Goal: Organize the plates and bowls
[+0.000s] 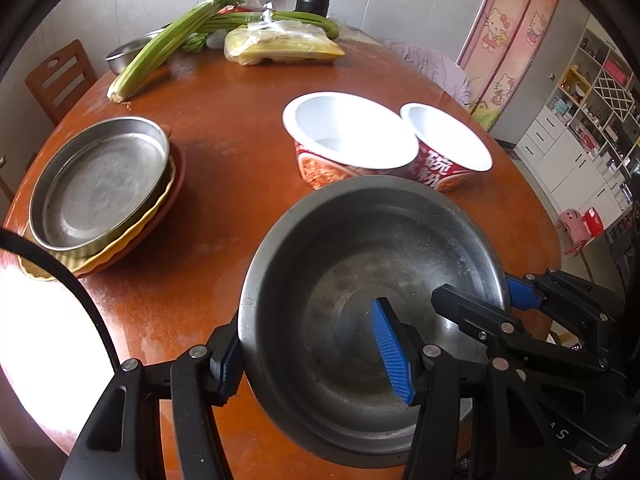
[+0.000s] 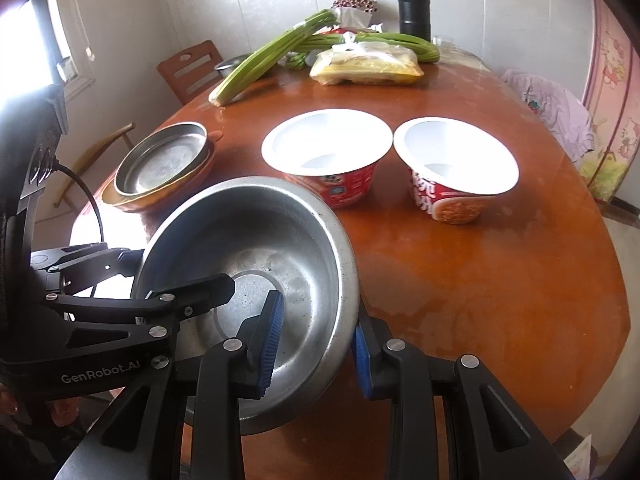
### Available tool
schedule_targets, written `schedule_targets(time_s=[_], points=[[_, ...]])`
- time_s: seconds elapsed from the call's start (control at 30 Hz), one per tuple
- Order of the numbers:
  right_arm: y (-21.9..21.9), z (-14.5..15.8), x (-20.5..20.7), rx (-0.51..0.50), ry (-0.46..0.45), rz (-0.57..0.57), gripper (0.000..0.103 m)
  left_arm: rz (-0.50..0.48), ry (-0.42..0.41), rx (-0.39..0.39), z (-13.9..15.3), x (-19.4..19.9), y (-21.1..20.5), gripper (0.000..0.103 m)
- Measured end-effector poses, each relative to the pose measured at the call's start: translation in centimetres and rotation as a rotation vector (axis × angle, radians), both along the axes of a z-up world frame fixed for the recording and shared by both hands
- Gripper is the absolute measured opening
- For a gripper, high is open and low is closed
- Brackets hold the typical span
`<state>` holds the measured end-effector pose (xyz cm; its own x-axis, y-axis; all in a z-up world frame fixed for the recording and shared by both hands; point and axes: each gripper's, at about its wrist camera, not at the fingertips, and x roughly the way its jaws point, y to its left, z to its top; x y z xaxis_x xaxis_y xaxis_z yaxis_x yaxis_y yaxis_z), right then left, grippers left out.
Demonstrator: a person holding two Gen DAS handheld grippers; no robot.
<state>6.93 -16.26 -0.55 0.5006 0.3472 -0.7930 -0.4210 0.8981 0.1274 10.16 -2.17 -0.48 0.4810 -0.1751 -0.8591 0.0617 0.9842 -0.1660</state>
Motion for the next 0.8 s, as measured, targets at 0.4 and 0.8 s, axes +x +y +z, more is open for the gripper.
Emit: schedule_targets(time_s=[0.4,0.8], points=[[0.9,-1.0,0.8,-0.003,0.029,0.004,0.034,0.006,0.007,0.018,-0.9,0.4,0.7,0.057],[0.7,-1.3,1.6,0.017,0.067,0.0,0.035,-0.008,-0.003,0.016,-0.7,0.4,0.8,0.058]])
